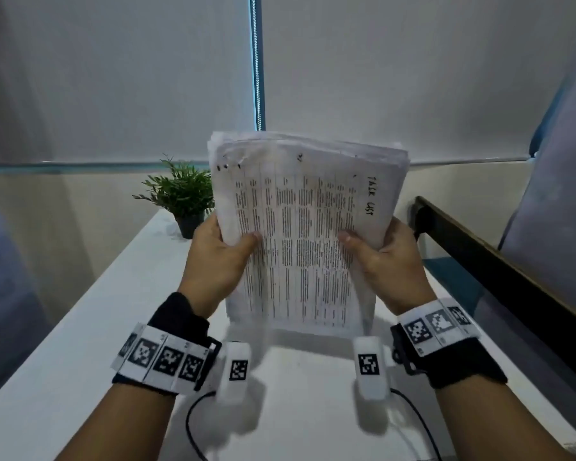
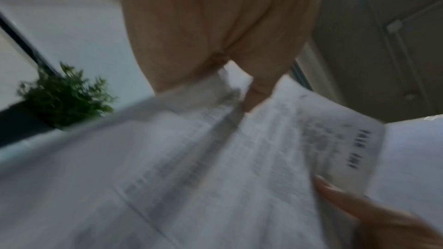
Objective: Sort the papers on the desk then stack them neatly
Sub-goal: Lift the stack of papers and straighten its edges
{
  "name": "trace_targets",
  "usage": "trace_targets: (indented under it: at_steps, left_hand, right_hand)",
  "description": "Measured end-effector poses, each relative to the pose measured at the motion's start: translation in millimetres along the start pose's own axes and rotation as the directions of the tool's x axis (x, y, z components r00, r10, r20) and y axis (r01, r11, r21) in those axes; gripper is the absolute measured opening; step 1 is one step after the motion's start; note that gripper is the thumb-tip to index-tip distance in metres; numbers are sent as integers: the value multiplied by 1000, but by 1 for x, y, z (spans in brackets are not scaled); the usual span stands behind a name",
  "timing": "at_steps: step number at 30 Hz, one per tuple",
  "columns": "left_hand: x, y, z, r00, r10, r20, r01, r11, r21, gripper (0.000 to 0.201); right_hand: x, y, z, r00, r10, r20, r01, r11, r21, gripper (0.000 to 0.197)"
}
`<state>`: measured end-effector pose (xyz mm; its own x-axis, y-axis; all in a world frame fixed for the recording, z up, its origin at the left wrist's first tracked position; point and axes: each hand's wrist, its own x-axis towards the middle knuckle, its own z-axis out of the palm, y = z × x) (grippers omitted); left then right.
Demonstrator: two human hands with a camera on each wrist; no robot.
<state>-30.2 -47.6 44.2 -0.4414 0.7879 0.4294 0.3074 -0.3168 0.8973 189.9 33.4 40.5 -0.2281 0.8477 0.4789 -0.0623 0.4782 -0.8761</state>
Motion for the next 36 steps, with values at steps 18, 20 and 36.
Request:
trace_targets:
  at_steps: [18, 20, 36]
  left_hand:
    - [-5, -59, -7, 856, -514, 45, 497, 845, 199, 30]
    - [7, -64, -16, 789, -614, 25, 590, 768, 247, 32]
    - [9, -91, -16, 715, -697, 50, 229, 301, 926, 62]
  right_hand:
    - [3, 83, 14, 915, 403, 7, -387, 884, -262, 41]
    - [15, 82, 18, 849, 527, 23, -485, 796, -362, 52]
    - [19, 97, 39, 786, 601, 141, -193, 456, -869, 53]
